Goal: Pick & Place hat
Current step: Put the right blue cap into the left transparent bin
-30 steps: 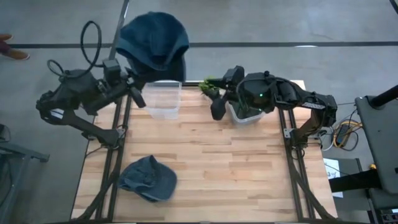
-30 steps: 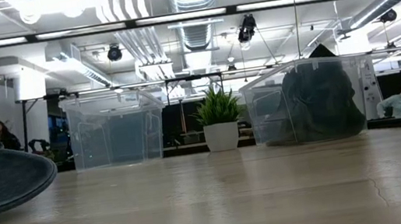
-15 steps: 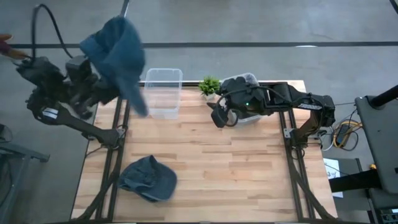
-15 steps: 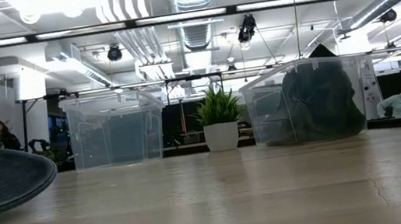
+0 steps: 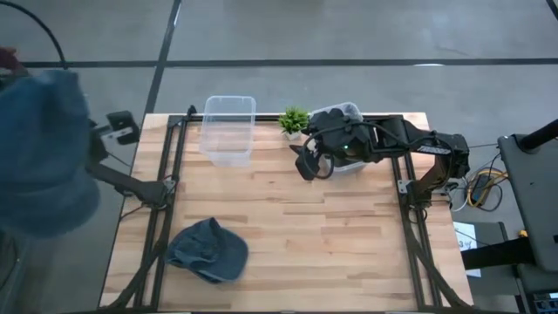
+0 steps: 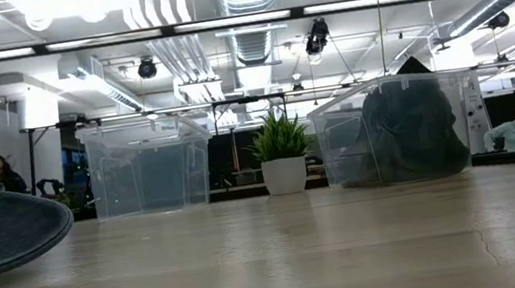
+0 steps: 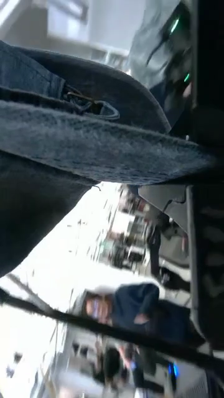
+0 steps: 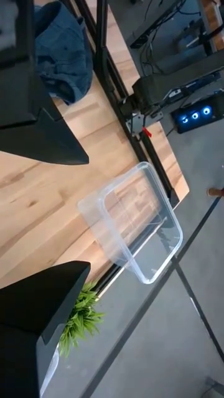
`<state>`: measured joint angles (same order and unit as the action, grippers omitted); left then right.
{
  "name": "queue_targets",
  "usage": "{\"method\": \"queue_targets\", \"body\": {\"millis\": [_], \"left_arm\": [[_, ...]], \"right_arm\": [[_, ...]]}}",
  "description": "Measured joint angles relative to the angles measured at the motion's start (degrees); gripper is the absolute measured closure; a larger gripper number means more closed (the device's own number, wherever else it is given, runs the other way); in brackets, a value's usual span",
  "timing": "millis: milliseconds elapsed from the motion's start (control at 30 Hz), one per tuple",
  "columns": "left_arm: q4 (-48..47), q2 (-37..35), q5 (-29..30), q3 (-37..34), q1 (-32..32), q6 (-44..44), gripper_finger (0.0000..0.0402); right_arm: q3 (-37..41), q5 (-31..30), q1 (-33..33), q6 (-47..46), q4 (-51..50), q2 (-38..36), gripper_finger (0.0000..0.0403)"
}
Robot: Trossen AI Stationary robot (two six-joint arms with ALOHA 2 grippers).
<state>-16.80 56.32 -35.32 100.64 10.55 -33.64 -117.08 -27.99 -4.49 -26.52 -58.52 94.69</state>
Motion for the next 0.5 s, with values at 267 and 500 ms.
{"method": "queue_targets", "body": {"millis": [267, 500], "left_arm": [[-0.21, 0.82, 5.75, -0.01, -0.07, 0.97, 0.0397], [-2.71, 0.22, 26.66, -0.04, -0.09, 4.24, 0.0397]], "right_arm": [[0.09, 0.00, 0.00, -0.04, 0.01, 0.00, 0.0139], [0.22, 0.00, 0.00, 0.17, 0.00, 0.00, 0.0147]]}}
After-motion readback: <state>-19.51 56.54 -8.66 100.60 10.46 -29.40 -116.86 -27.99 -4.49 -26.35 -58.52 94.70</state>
